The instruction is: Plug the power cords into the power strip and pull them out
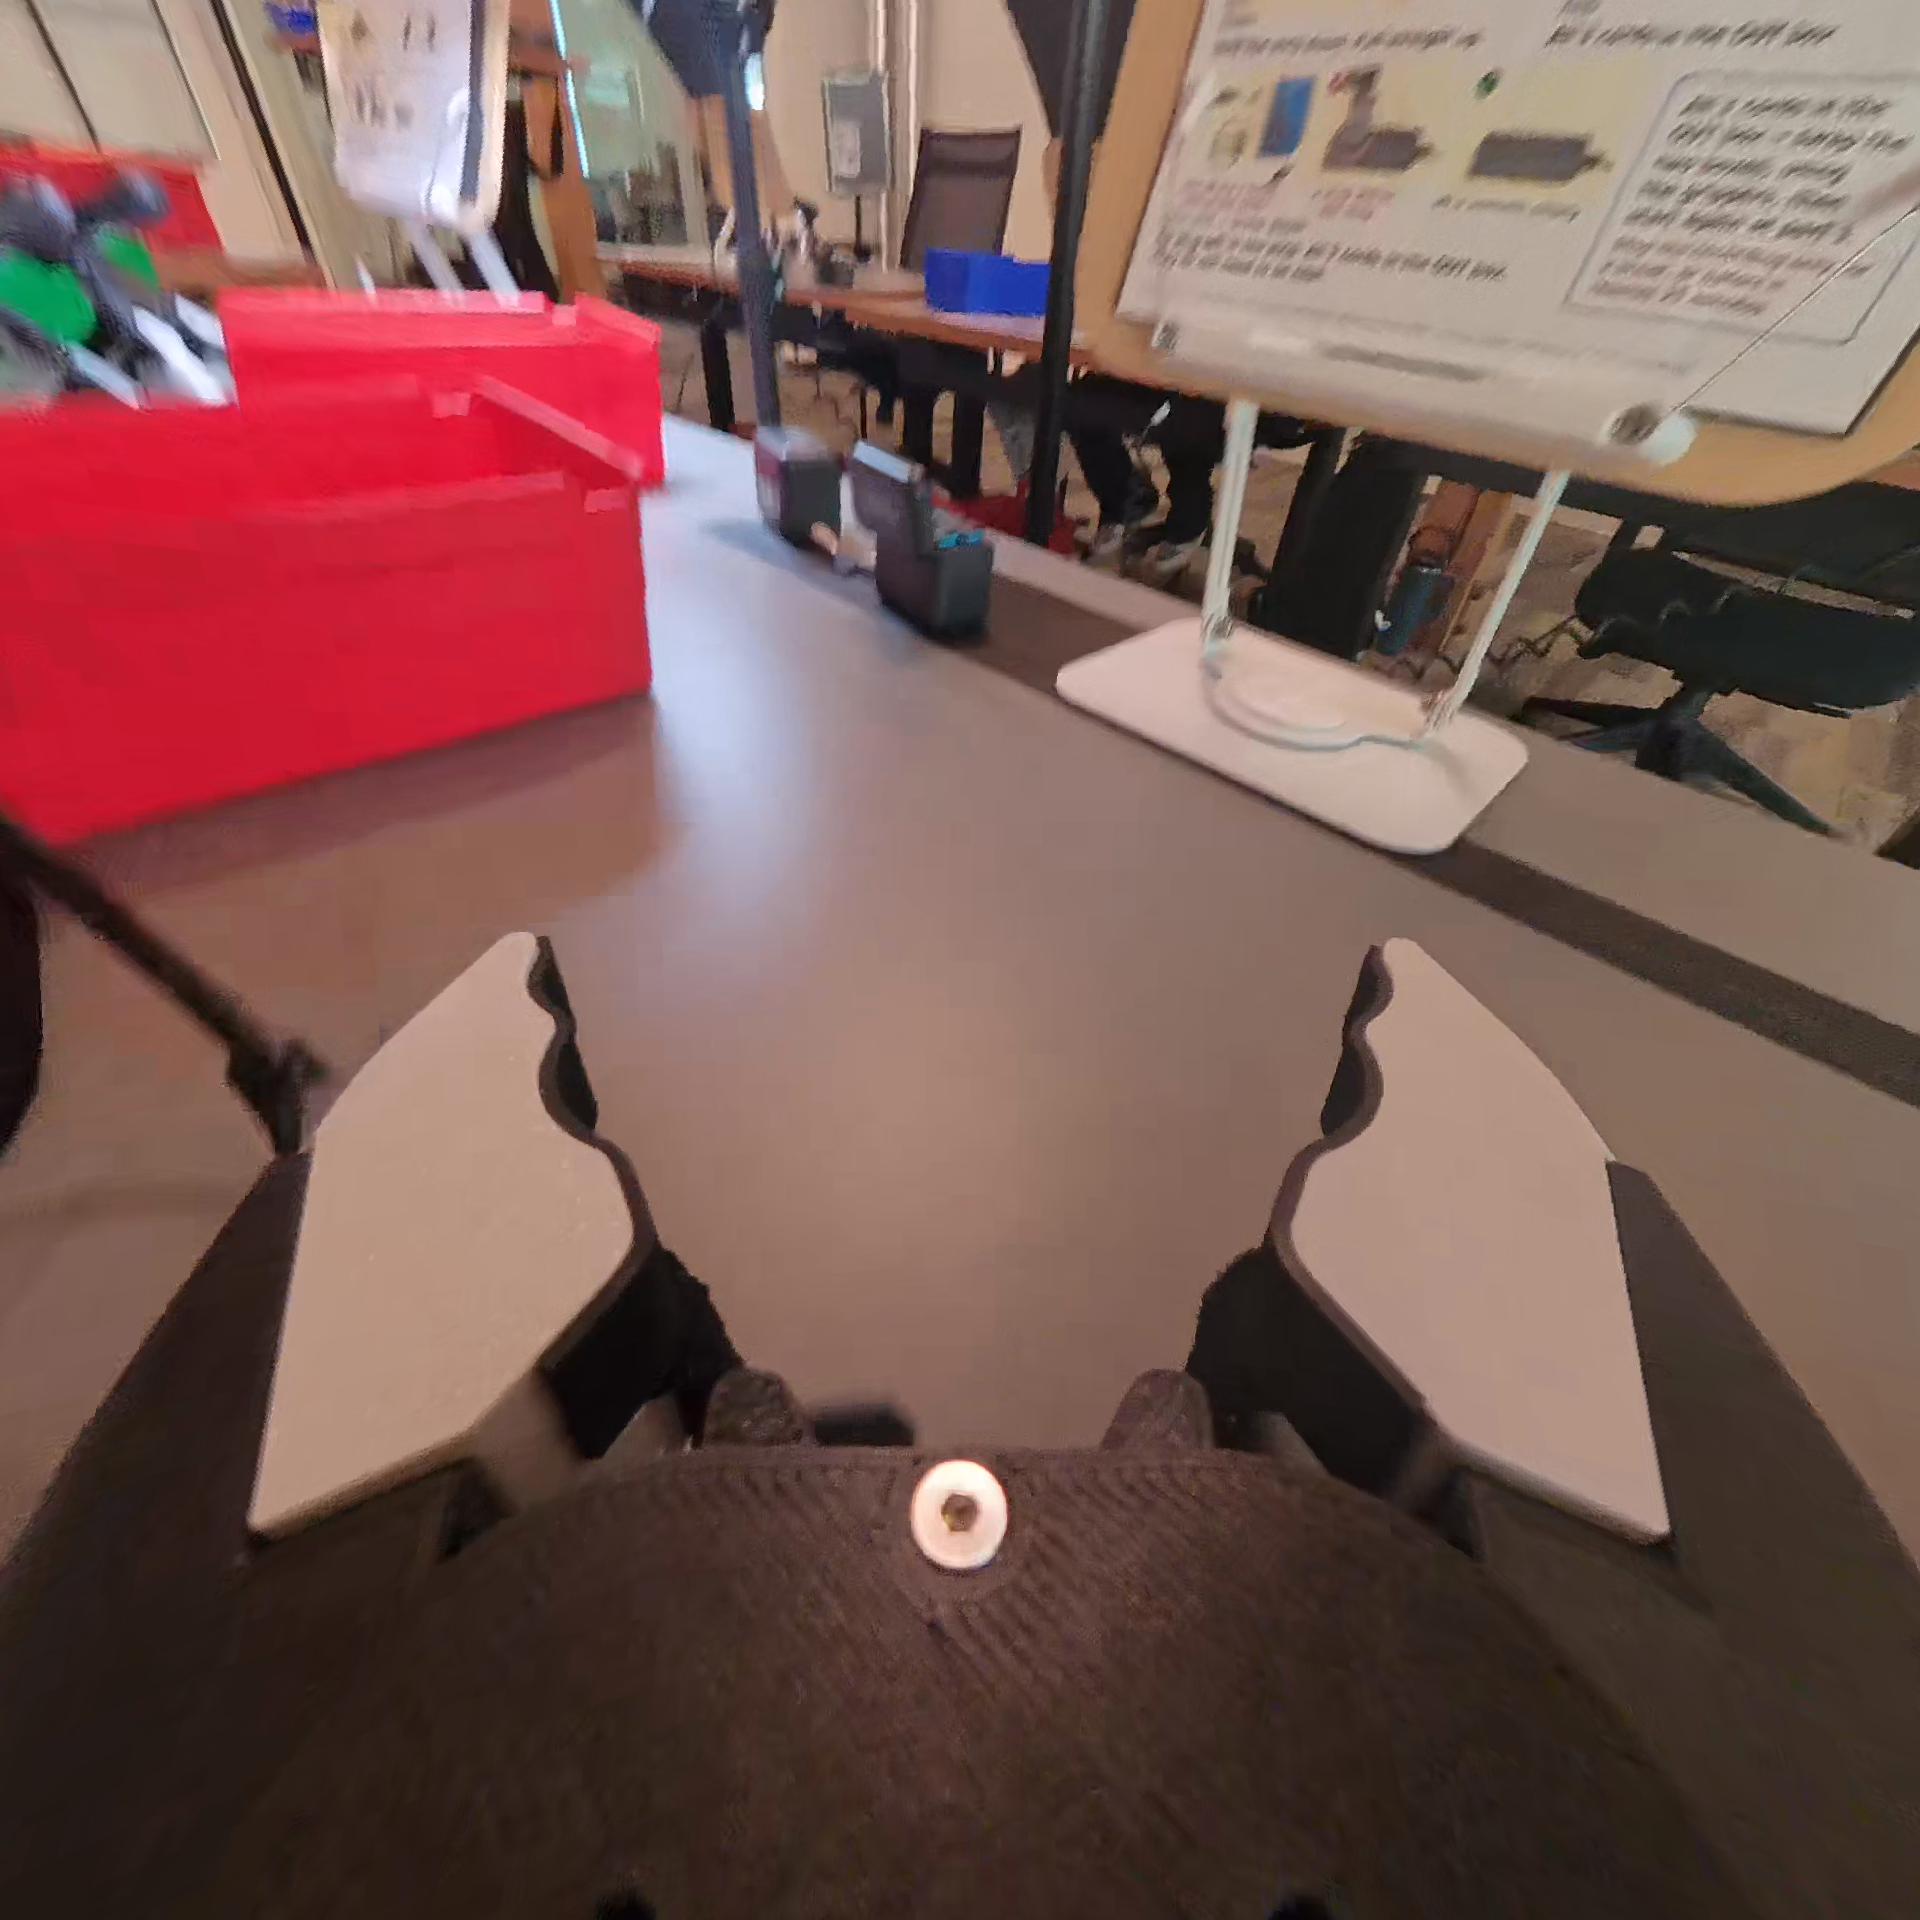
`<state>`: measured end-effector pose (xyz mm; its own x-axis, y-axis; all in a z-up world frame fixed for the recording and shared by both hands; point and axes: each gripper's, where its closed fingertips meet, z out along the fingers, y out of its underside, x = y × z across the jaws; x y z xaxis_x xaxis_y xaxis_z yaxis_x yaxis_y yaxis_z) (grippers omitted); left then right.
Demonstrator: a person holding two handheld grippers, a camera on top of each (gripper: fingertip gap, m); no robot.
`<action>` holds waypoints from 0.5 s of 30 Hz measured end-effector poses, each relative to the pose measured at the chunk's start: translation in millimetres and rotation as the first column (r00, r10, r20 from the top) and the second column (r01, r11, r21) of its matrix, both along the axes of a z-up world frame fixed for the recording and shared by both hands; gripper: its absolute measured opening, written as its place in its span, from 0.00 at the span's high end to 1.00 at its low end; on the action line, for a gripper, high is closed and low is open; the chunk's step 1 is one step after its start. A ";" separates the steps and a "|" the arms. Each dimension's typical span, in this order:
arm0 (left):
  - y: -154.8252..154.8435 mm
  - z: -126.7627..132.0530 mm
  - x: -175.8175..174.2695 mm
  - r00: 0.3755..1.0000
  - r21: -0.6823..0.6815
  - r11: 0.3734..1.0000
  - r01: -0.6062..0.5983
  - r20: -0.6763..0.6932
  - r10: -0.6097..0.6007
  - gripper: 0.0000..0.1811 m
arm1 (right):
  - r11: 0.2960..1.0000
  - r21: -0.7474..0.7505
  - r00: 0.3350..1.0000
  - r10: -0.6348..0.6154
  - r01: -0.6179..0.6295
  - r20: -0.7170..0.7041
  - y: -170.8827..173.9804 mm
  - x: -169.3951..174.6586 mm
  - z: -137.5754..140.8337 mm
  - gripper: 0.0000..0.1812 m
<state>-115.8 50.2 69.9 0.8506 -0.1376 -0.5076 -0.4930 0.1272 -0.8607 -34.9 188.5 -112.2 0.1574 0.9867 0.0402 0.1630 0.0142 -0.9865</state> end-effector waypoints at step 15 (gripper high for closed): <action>111.5 -238.5 -95.0 0.855 -0.416 0.907 -0.068 0.444 0.268 0.43 | 0.930 -0.287 0.962 -0.176 0.232 0.208 98.7 -4.7 -75.6 0.24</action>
